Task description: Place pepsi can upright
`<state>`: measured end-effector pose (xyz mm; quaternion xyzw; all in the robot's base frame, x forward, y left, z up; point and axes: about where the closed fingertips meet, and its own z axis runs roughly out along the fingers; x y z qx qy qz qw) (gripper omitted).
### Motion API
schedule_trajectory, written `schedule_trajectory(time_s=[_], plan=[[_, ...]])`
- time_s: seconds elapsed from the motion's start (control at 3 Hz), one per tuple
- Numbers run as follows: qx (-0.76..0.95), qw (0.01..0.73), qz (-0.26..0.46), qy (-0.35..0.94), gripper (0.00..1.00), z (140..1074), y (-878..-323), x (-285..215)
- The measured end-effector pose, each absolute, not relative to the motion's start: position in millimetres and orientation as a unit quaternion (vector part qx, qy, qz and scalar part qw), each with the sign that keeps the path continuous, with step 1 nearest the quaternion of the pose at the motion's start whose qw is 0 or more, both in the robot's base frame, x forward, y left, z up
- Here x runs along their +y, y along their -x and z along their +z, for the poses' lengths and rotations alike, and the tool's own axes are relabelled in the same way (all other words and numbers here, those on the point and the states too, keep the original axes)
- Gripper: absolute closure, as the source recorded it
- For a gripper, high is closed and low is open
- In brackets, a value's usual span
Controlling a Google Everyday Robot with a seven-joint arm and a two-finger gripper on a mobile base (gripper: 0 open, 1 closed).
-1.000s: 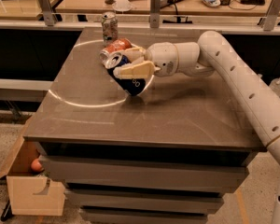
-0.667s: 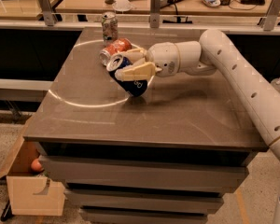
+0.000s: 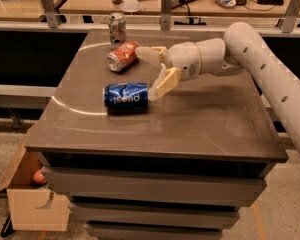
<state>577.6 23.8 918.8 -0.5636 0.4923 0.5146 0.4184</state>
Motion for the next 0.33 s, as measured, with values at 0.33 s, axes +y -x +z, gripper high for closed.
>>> schedule_trajectory(time_s=[0.33], plan=[[0.493,0.418,0.514,0.564,0.0,918.8,-577.6,23.7]])
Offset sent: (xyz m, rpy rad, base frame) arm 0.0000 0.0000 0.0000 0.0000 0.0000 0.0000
